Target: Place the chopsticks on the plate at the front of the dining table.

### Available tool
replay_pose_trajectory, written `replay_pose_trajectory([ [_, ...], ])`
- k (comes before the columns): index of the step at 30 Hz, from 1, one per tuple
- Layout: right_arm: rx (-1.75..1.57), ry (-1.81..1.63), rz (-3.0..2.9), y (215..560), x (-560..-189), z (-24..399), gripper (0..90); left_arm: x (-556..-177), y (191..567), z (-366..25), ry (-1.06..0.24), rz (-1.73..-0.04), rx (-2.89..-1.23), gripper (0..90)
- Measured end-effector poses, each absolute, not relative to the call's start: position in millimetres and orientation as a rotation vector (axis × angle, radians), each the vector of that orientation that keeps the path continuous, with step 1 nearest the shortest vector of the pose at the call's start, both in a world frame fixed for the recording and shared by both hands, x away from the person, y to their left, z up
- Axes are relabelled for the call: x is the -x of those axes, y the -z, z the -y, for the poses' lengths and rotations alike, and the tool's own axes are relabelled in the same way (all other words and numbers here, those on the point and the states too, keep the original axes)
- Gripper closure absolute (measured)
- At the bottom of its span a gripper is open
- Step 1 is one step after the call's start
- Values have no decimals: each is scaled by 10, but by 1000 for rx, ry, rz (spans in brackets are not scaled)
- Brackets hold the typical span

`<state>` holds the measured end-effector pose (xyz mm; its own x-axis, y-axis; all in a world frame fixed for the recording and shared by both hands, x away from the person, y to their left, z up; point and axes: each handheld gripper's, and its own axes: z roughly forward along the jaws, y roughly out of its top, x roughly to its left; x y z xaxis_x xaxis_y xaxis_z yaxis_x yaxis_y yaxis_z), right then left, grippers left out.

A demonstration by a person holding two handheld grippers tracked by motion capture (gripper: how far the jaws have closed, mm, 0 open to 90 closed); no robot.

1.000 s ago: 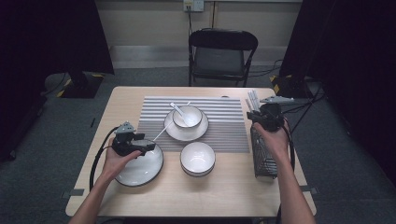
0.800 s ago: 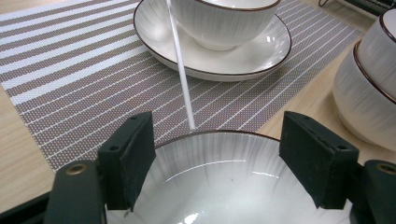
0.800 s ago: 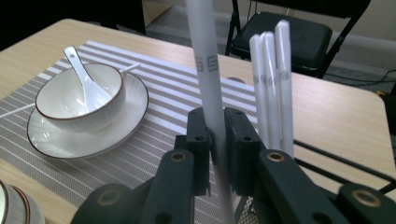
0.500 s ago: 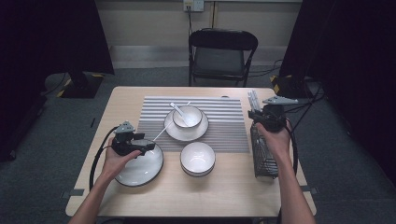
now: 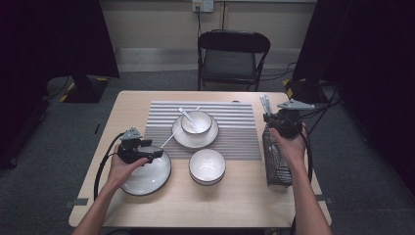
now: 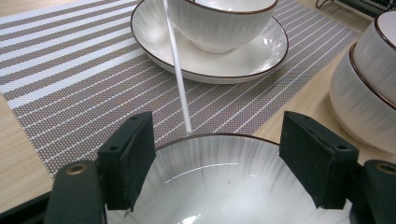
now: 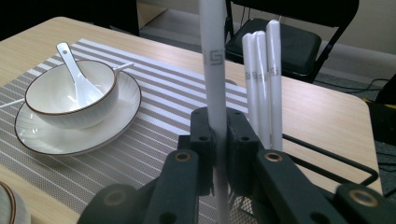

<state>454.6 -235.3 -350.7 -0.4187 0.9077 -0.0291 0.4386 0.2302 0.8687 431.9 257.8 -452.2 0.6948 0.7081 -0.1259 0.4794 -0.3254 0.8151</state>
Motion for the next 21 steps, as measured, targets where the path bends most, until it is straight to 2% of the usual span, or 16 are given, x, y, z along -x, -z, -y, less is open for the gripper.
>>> replay_pose_trajectory([
  [21, -1265, -1274, -1794, 3357, -4408, 2574, 850, -4322, 4516, -2590, -327, -911, -1995, 262],
])
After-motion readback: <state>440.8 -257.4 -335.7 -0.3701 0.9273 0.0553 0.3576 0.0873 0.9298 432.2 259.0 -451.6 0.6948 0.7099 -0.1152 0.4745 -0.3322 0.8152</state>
